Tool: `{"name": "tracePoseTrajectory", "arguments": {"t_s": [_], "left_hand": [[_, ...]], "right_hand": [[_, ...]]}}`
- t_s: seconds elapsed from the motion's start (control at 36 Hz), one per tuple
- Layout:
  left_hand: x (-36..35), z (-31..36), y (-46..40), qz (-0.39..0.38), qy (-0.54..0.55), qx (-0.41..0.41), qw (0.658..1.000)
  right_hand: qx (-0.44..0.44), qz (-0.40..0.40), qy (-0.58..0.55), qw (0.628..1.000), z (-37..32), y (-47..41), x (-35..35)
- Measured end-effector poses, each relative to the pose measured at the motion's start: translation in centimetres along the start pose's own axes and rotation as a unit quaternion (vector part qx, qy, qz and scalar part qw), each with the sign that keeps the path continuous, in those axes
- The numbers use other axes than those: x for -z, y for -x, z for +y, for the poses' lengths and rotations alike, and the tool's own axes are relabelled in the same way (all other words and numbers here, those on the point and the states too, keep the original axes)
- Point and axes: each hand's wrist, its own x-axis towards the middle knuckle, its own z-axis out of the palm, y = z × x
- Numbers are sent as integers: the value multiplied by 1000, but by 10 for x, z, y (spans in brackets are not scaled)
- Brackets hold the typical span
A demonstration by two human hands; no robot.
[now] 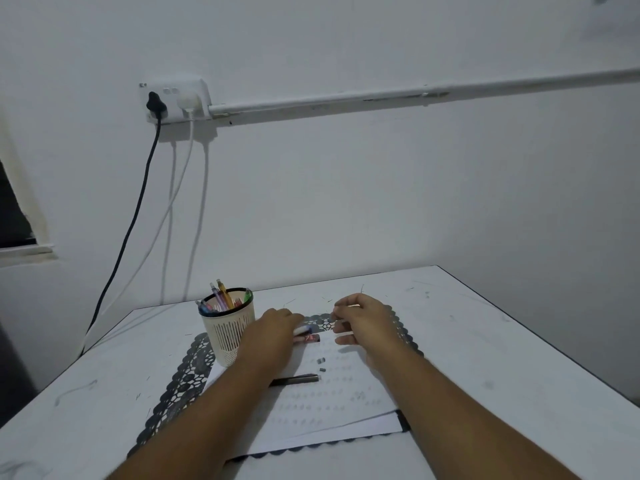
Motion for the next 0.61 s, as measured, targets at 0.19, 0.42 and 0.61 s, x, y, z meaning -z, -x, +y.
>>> {"name": "tracePoseTrajectory", "arguments": {"t_s": [0.19,0.42,0.61], "left_hand": [[33,-12,33,-81,192,-67,976],[21,-14,59,-104,211,-70,969],[17,-27,62,8,275,-32,961]], "right_hand": [[14,5,63,998,-1,5,-9],[17,15,71,997,-4,18,-16],[53,-15,79,995,-11,30,-28]]}}
